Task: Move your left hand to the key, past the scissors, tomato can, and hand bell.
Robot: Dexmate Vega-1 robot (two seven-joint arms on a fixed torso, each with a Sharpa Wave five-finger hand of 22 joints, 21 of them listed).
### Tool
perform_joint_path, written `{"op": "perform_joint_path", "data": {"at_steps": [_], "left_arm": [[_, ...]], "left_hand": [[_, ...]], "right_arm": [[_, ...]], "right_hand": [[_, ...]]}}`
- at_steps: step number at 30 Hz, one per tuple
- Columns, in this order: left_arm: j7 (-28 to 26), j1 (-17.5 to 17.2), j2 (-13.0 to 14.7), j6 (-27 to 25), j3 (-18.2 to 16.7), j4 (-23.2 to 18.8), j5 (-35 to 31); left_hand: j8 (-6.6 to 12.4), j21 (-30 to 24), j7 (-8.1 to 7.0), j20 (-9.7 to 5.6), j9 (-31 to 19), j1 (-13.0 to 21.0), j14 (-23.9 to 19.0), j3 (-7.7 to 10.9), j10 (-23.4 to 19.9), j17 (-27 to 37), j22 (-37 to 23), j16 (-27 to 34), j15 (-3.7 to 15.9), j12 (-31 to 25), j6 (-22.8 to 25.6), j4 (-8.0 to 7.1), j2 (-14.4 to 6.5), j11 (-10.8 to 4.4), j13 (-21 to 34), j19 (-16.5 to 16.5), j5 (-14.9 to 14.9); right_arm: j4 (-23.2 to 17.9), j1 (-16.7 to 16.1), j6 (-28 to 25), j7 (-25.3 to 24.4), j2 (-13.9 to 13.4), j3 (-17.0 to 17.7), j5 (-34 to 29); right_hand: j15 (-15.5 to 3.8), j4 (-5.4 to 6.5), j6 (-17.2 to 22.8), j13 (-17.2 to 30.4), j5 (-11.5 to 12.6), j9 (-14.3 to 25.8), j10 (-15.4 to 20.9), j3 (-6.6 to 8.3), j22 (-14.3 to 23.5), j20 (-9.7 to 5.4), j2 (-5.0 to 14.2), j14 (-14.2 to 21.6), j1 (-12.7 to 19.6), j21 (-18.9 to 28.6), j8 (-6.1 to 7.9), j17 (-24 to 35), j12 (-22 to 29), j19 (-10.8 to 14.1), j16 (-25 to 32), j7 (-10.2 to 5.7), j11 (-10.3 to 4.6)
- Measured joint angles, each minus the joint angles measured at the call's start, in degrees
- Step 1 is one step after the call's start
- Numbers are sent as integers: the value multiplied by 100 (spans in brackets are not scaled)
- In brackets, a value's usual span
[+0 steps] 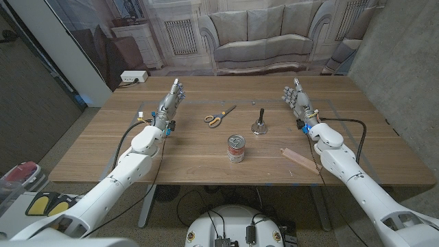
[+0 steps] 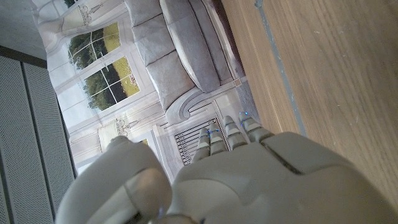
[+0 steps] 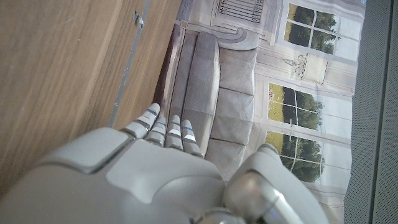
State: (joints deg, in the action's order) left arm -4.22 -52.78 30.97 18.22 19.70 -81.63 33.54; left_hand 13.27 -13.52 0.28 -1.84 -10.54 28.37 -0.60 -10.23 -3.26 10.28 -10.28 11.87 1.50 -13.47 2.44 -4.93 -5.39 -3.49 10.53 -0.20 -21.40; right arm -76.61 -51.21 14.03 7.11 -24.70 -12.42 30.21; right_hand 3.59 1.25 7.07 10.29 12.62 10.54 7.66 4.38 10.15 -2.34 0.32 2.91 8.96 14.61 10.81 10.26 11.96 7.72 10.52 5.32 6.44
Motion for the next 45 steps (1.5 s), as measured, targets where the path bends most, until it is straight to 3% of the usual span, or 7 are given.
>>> {"op": "perform_joint_path", "data": {"at_steps": [14, 39, 45], "left_arm": [[-325, -287, 77, 181, -81, -270, -216], [-429, -609, 358, 282, -232, -468, -321], [-396, -643, 383, 340, -235, -433, -353]], "left_hand": [[24, -28, -80, 51, 0, 192, -127, 83, -133, 27, -27, 32, -3, 0, 203, 83, -101, -71, -1, 130, 1], [24, -27, 35, -2, 1, 335, -199, 74, -316, 27, -37, 32, 69, 0, 376, 138, -109, 13, -1, 139, 72], [24, -27, 3, -2, 1, 335, -223, 51, -316, 27, -37, 4, 44, 0, 407, 161, -108, 13, -1, 139, 72]], "right_arm": [[-216, -92, -40, -40, -102, 34, -57], [-553, -264, -79, -157, -222, 48, -68], [-683, -300, -81, -158, -280, 71, -58]], "right_hand": [[0, 0, 32, 0, 0, 0, 0, 0, 13, 11, 22, 0, 22, -22, 0, 0, 0, 11, 0, -31, 0], [0, 0, 31, -1, 0, -1, 63, 0, 12, 11, 22, 0, 22, -43, 0, -1, 0, 10, 0, -31, 1], [0, -19, 31, -1, 0, -1, 62, -19, 11, 11, 22, 0, 22, -43, 0, -1, 0, 10, 0, -31, 0]]}}
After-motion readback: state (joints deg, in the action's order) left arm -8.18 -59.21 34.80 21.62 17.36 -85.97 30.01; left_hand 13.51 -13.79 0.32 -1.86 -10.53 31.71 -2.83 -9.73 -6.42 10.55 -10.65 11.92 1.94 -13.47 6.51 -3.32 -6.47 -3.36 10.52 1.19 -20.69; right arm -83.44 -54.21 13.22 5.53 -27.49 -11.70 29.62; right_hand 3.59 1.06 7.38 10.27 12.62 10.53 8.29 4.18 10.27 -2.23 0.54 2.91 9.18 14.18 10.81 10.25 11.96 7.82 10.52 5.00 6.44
